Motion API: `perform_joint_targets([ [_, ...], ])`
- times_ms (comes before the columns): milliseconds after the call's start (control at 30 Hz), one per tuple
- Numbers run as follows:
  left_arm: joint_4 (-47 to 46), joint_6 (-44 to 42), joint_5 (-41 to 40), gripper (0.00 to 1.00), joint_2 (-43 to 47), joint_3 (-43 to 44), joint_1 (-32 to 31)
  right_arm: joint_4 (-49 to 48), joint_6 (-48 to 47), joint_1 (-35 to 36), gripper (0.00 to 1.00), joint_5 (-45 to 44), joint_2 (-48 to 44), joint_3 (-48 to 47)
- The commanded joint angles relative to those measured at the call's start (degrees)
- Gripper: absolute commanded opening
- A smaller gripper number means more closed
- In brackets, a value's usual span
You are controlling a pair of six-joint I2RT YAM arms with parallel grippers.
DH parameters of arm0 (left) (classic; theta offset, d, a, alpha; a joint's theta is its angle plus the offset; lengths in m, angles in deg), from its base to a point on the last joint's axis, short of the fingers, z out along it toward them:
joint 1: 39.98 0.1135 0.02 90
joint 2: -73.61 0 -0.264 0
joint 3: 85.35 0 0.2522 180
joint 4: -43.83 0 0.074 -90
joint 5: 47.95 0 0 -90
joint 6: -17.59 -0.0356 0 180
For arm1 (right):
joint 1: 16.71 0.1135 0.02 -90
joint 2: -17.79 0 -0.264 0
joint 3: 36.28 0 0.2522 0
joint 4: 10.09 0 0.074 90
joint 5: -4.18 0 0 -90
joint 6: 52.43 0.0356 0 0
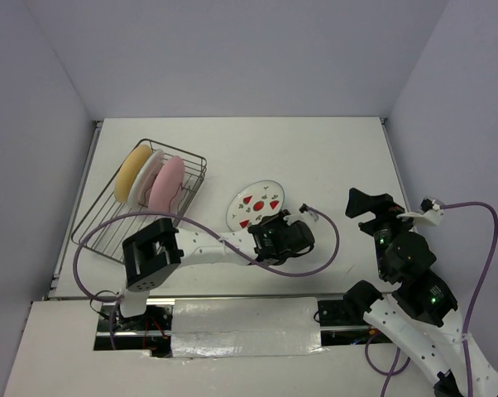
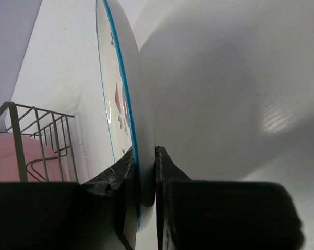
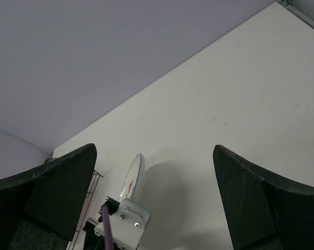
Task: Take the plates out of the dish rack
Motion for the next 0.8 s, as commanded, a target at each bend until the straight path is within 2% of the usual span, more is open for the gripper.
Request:
perform_joint_targets([
  [0,-8.0,-0.5,-7.2,0.0,-2.3,-0.2,-0.9,-1.7,-0.7,-0.4,1.0,-0.6,0.0,0.4],
  [300,-2.8,4.4,-5.8,0.0,-9.9,3.3,-1.7,-2.6,-1.8,-0.2,1.0,0.4,-1.8,1.1],
  [433,-0.9,6.7,-6.0,0.14,-10.5,2.5,-2.3,-2.8,-2.2,-0.1,1.0,1.3,-1.5,0.8],
  [600,-0.9,7.9,-2.2,0.32,-11.2,1.8,-2.7,-3.2,-2.5,-0.2,1.0,1.6,-1.4,1.0],
  [767,-1.3,8.5,-1.1,0.39,-12.5,1.0,-3.3,-3.9,-3.1,-0.2,1.0,1.9,-1.4,1.3],
])
